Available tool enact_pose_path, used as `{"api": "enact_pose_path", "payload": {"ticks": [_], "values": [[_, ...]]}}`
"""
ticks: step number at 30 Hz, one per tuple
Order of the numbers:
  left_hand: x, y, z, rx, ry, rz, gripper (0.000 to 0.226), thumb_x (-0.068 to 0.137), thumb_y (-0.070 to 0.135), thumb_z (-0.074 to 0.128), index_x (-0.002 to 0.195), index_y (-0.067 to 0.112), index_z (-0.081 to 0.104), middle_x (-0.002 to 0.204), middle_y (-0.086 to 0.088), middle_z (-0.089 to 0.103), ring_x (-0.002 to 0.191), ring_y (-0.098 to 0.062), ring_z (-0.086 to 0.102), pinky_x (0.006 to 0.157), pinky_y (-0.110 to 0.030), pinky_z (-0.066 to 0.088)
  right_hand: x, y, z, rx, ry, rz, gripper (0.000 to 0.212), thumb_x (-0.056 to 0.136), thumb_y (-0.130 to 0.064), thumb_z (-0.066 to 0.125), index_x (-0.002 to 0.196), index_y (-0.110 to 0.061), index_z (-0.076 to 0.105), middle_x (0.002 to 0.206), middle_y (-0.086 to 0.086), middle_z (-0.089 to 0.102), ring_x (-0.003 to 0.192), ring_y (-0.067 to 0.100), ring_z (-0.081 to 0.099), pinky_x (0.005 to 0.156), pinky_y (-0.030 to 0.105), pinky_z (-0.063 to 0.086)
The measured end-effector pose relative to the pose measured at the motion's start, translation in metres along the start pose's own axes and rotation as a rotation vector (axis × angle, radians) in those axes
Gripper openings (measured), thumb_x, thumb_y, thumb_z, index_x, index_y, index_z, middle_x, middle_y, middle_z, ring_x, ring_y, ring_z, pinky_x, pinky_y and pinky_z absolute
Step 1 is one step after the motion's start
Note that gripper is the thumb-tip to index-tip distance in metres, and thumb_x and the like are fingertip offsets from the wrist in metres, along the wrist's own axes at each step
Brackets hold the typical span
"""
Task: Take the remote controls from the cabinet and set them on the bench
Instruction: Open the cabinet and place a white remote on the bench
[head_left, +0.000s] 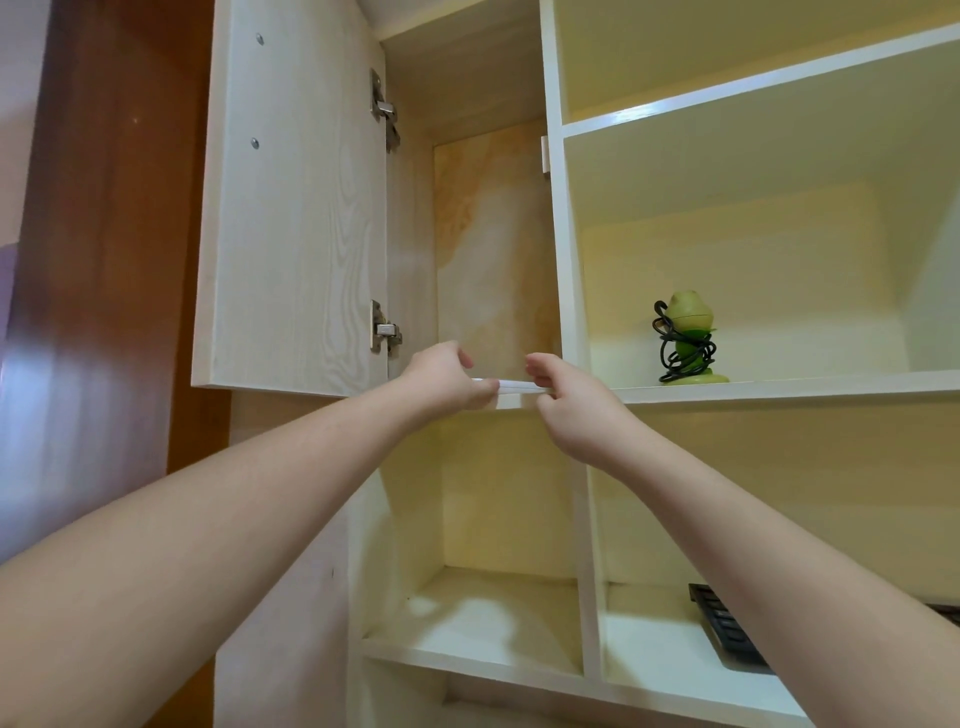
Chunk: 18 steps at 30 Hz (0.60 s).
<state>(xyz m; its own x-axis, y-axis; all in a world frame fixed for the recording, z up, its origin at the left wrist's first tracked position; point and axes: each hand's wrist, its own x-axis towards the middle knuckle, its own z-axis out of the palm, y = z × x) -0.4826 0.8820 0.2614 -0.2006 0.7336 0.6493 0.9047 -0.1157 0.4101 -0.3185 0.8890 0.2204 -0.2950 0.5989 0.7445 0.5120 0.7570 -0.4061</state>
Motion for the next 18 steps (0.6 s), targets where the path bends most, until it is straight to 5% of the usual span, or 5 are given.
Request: {"api": "enact_pose_path", "payload": {"ticks": [8, 15, 18], "values": [[-0.003, -0.013, -0.025, -0.081, -0.020, -0.054, 0.069, 0.075, 0.047, 0.076, 0.131, 0.014, 0.053, 0.122, -0.004, 0.060, 0.107, -0.021, 0.058, 0.089, -0.032, 0.048, 0.003, -0.002, 0.012, 0.130, 0.036, 0.048, 0.047, 0.096, -0.009, 0.034, 0.142, -0.019, 0.037, 0.141, -0.001, 0.047, 0.119, 0.016, 0.050, 0.082, 0.020, 0.038], [-0.021, -0.034, -0.062, -0.287, 0.069, -0.012, 0.058, 0.080, 0.042, 0.074, 0.128, 0.016, 0.057, 0.116, 0.006, 0.065, 0.098, -0.010, 0.056, 0.066, -0.016, 0.038, 0.007, -0.002, 0.017, 0.241, 0.114, 0.049, 0.050, 0.094, -0.008, 0.033, 0.142, -0.019, 0.039, 0.143, 0.001, 0.046, 0.129, 0.014, 0.045, 0.087, 0.018, 0.035], [-0.029, -0.042, -0.074, -0.327, 0.057, 0.013, 0.056, 0.080, 0.045, 0.074, 0.127, 0.020, 0.057, 0.107, 0.012, 0.070, 0.096, -0.002, 0.058, 0.067, -0.015, 0.038, 0.009, -0.006, 0.020, 0.347, 0.154, 0.082, 0.044, 0.097, -0.017, 0.034, 0.140, -0.020, 0.044, 0.138, -0.003, 0.051, 0.119, 0.014, 0.050, 0.088, 0.021, 0.037]]}}
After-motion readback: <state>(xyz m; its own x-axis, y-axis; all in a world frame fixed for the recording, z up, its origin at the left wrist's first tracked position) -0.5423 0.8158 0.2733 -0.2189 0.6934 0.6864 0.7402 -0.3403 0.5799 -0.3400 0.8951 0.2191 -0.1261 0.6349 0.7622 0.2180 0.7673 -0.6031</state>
